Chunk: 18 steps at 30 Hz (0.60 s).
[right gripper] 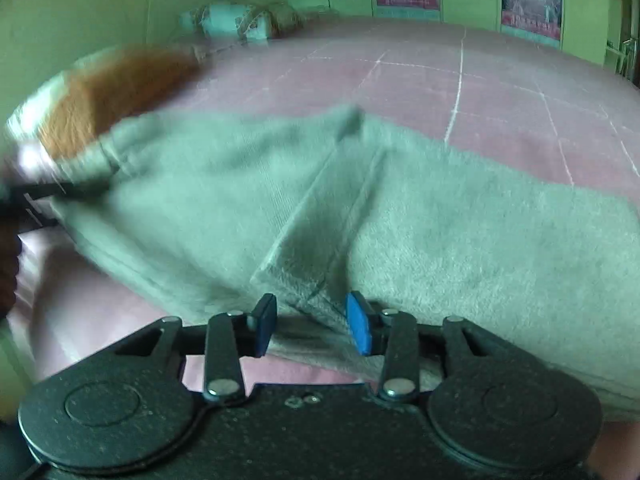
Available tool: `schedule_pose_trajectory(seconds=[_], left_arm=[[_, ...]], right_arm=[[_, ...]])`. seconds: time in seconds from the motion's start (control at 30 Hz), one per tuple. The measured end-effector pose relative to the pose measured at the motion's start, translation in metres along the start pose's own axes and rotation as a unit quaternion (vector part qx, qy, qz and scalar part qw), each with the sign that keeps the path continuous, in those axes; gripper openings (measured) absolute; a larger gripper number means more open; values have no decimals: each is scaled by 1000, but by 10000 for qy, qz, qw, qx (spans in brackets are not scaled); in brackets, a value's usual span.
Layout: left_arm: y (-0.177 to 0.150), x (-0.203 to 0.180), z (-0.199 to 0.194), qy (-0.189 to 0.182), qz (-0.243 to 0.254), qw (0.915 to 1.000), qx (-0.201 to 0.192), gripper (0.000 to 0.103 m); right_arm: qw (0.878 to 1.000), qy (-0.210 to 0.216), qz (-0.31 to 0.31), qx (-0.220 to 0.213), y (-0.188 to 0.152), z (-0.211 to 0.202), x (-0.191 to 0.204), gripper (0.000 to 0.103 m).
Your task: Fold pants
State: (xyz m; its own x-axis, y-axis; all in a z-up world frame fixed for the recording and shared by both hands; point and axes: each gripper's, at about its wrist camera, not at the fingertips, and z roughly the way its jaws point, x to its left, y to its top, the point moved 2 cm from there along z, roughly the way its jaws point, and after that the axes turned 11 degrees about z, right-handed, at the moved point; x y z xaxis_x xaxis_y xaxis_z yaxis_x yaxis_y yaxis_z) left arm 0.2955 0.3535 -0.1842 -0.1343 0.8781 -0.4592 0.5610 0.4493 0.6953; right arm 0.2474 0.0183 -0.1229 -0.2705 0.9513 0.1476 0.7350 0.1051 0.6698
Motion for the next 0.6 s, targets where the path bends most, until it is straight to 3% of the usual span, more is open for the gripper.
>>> schedule_pose_trajectory(seconds=[0.13, 0.23, 0.33, 0.4, 0.47, 0.6], left_arm=[[1, 1, -2, -19, 12, 10000, -75, 39], [-5, 1, -7, 77, -30, 9999, -141, 36], [-4, -3, -6, 209, -17, 9997, -120, 36], [-4, -4, -6, 232, -28, 9997, -99, 36], [-5, -3, -7, 236, -22, 9997, -89, 36], [-7, -3, -8, 210, 19, 9997, -80, 36]], right_arm=[[9970, 337, 528, -446, 2, -32, -13, 33], [9945, 306, 854, -531, 2, -43, -34, 34], [9964, 129, 702, -456, 0, -39, -42, 35], [9988, -71, 481, -90, -5, -19, -41, 36], [9993, -155, 318, -134, -3, -20, -36, 36], [9959, 198, 504, -725, 4, -44, -26, 40]])
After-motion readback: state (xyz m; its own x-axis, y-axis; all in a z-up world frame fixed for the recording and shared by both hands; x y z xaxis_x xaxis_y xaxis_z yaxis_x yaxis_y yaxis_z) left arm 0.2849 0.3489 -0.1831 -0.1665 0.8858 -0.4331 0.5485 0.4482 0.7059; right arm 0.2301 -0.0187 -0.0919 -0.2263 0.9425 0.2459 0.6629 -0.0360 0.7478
